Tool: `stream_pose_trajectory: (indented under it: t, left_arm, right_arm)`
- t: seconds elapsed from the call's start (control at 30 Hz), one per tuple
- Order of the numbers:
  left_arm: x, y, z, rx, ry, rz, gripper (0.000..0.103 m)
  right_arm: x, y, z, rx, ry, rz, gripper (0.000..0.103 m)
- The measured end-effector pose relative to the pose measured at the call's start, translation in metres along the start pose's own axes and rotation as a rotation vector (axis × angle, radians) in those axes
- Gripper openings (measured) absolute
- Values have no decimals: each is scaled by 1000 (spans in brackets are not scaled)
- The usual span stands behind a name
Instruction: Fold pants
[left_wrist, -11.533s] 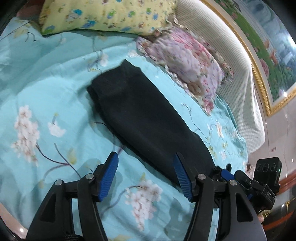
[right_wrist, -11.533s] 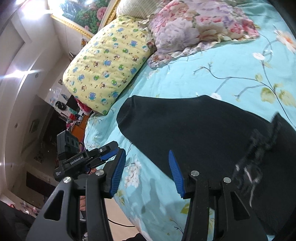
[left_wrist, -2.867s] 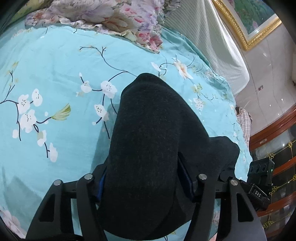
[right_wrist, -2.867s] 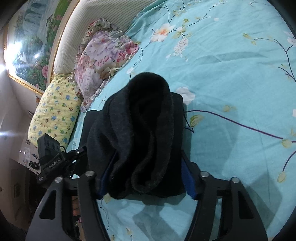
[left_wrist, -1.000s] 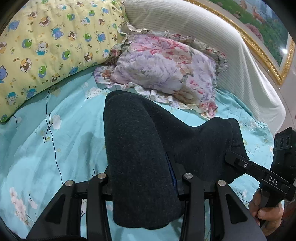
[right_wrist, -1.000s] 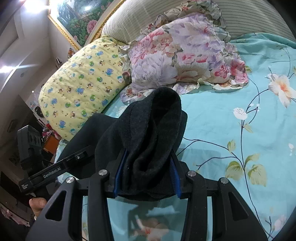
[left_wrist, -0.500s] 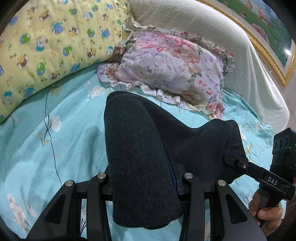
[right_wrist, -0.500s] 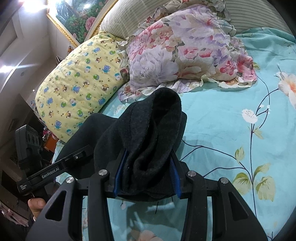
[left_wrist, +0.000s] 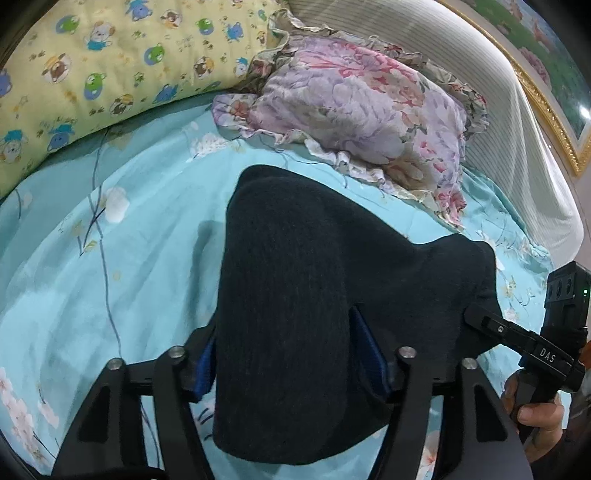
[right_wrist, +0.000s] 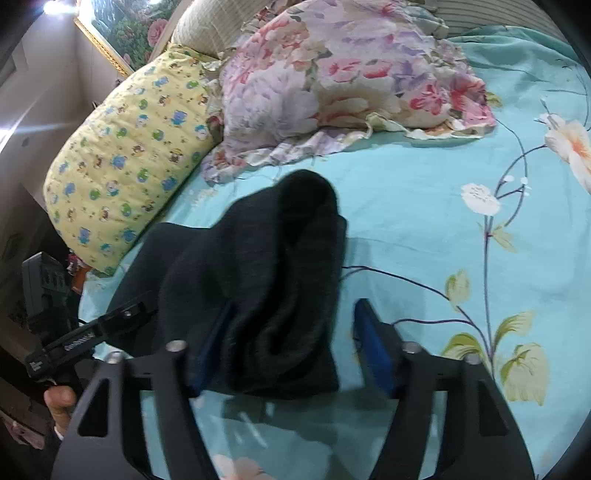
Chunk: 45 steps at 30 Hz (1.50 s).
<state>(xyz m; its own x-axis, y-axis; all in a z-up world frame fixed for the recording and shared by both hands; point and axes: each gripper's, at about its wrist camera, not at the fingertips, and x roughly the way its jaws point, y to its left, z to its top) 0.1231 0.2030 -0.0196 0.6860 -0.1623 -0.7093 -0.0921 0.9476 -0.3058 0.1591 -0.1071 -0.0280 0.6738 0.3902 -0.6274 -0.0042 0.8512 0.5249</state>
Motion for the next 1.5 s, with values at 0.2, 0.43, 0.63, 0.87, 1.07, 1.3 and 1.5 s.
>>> stream_pose_trajectory:
  t: [0.2, 0.43, 0.63, 0.87, 1.07, 1.3, 1.5]
  left_arm:
    - [-7, 3, -6, 6, -8, 27, 77]
    - [-17, 2, -12, 32, -9, 81, 82]
    - [-25, -2, -21, 65, -7, 126, 83]
    - [-33, -4, -31, 84, -6, 152, 84]
    - [-43, -9, -43, 127, -48, 196, 84]
    - [-48, -20, -57, 220, -60, 210, 84]
    - [-48, -20, -69, 231, -89, 205, 84]
  right_arm:
    - [-2, -8, -5, 26, -12, 7, 78]
    - [-9, -7, -9, 38, -21, -1, 79]
    - [-25, -4, -15, 29, -48, -27, 79]
    - [-31, 4, -26, -2, -44, -52, 79]
    - [-42, 19, -36, -75, -90, -90, 79]
    - [-52, 50, -52, -231, -124, -140, 84]
    - [-54, 72, -69, -359, -139, -159, 85]
